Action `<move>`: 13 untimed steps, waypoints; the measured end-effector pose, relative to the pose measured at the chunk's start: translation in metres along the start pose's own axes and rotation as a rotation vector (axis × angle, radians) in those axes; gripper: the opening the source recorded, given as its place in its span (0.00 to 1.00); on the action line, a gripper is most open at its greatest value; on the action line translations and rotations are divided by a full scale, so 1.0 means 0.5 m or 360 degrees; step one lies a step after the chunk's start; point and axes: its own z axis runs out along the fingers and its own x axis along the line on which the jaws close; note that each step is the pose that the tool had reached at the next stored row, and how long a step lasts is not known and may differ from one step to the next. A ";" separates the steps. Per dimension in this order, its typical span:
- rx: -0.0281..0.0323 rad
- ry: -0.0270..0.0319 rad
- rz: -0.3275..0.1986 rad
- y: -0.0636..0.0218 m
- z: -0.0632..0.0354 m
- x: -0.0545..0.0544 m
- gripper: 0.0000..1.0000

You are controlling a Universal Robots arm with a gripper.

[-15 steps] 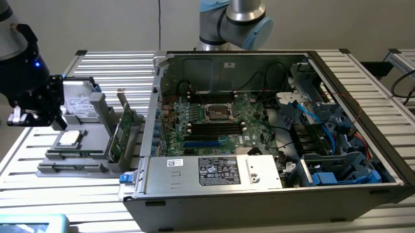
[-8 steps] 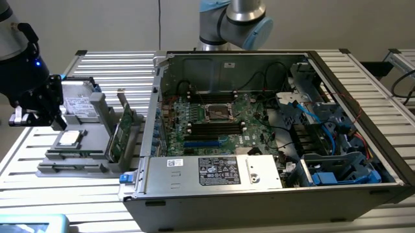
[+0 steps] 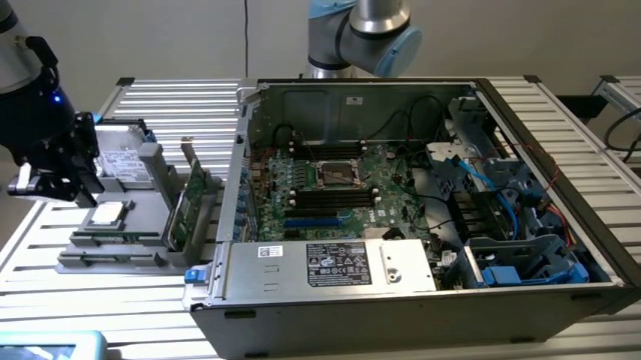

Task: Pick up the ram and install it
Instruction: 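Pick up the ram and move it above insertion slot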

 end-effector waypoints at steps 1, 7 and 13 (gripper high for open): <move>-0.00002 0.00002 0.0001 0.002 0.002 0.000 0.36; 0.00003 0.00000 0.0022 0.014 0.024 0.001 0.42; 0.00036 -0.00014 0.0067 0.013 0.045 0.012 0.42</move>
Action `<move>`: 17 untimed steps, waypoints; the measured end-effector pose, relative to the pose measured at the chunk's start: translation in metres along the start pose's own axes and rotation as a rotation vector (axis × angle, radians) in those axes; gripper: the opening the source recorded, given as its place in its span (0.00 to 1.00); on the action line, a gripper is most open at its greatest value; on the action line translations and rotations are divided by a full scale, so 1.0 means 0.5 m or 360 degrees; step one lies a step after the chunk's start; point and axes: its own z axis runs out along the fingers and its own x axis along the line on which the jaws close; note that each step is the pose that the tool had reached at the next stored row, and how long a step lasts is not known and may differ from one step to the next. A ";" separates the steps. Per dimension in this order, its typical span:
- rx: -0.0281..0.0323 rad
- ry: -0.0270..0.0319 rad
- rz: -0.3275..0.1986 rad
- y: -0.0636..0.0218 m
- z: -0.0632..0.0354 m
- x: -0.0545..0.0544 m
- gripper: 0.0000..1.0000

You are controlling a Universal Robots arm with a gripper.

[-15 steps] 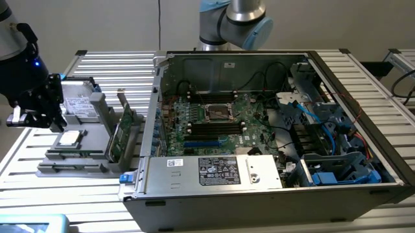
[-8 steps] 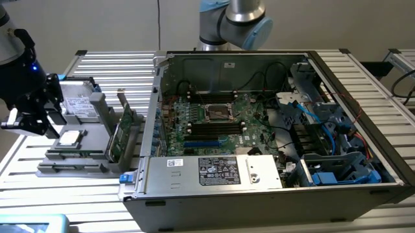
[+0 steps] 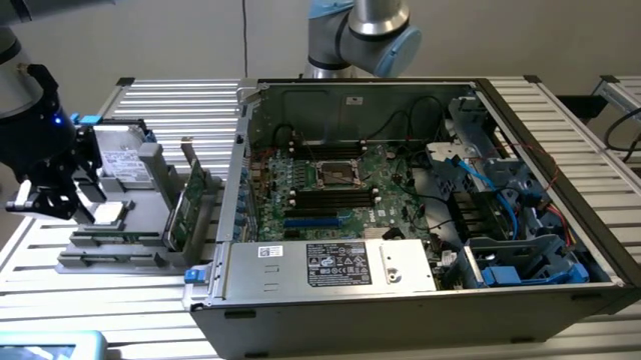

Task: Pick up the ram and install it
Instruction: 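Pick up the ram and move it above insertion slot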

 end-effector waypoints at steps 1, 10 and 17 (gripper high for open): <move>0.00001 -0.00004 0.0004 0.000 0.004 0.002 0.42; -0.00006 -0.00117 0.0012 -0.009 0.036 0.024 0.42; -0.00012 -0.00125 0.0013 -0.012 0.061 0.030 0.42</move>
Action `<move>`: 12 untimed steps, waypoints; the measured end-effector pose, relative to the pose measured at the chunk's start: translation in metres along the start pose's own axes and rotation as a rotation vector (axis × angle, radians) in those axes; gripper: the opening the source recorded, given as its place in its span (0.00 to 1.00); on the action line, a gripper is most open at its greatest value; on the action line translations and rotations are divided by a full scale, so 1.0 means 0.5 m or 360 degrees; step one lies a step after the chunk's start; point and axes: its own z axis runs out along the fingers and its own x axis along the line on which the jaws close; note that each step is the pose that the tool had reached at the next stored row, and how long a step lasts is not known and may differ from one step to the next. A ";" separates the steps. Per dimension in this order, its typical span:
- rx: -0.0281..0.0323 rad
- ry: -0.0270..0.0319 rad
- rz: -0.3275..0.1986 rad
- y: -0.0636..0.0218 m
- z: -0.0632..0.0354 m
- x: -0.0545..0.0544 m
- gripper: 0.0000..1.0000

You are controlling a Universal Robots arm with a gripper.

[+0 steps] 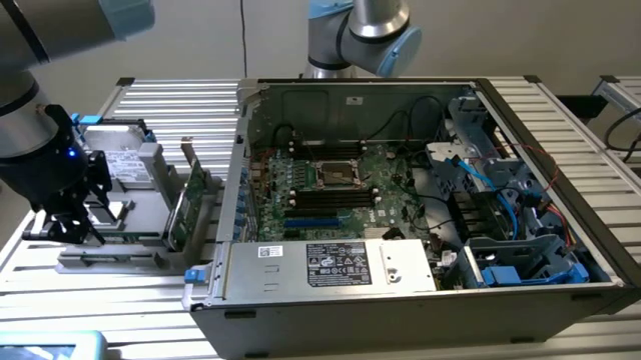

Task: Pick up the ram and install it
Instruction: 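Pick up the ram and move it above insertion slot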

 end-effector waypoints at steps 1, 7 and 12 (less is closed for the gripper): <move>0.00001 -0.00002 0.0000 0.000 0.004 0.001 0.42; -0.00019 0.00002 0.0000 -0.004 0.025 0.008 0.42; -0.00032 -0.00004 0.0000 -0.008 0.047 0.016 0.42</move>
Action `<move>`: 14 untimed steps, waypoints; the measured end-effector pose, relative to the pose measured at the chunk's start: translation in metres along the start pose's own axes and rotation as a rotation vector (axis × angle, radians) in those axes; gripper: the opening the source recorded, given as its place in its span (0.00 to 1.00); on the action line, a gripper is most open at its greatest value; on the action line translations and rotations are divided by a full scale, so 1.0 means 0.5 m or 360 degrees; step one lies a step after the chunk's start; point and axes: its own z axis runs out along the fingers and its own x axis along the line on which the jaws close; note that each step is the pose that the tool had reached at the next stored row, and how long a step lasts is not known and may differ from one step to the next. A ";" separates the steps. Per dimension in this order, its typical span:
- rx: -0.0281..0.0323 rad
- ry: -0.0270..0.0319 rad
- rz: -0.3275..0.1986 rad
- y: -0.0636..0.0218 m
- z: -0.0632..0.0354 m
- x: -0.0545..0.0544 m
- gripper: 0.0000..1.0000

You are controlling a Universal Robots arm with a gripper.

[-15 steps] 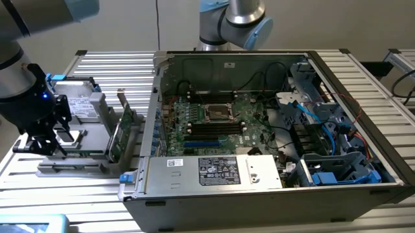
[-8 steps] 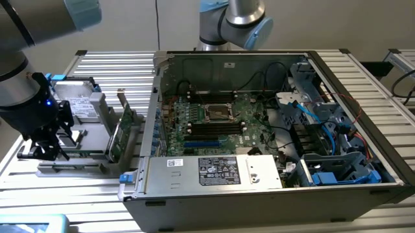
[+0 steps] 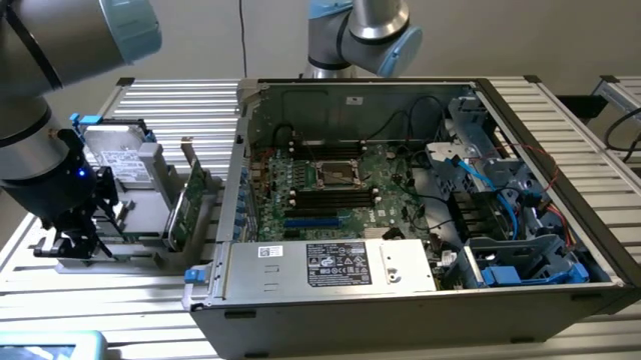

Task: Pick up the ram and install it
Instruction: 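Pick up the ram and move it above insertion slot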

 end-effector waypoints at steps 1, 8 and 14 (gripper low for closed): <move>-0.00002 0.00000 0.0000 -0.001 0.004 0.000 0.42; -0.00018 0.00001 0.0000 -0.002 0.029 0.002 0.42; -0.00049 -0.00001 0.0000 -0.003 0.042 0.002 0.42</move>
